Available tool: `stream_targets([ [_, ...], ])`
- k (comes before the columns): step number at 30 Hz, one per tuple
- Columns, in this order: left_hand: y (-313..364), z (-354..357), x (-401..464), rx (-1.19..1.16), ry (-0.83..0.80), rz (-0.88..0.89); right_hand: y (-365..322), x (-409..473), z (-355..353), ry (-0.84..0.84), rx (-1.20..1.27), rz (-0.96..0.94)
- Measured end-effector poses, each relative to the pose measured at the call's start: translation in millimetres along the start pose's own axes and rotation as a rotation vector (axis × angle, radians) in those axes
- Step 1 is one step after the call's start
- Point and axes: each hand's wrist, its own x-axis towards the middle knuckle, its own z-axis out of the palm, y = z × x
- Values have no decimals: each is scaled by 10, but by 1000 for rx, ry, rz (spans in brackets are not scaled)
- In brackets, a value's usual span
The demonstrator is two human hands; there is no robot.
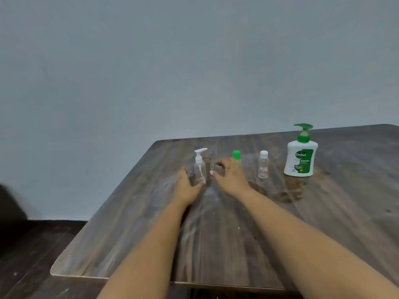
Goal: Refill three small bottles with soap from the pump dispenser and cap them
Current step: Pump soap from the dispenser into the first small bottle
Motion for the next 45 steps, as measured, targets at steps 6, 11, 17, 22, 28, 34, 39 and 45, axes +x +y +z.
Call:
stream_targets([
  [6,106,158,275,-232,33,5,-125,276,243,-27,76,58],
  [11,54,253,439,-305,102,26,-103,587,490,46,180,118],
  [17,-78,281,539,-447,107,11,11,712,672,154,188,106],
  [22,-124,295,575,-438,93,55,62,750,707,133,253,101],
  [28,-172,273,583,-497,46,76,93,734,557,-27,179,46],
  [34,-115,274,564,-430,79,67,60,678,502,-47,280,79],
  [39,-119,267,565,-393,88,70,36,650,612,94,383,125],
  [45,-120,265,583,-405,77,75,124,696,502,-87,248,101],
])
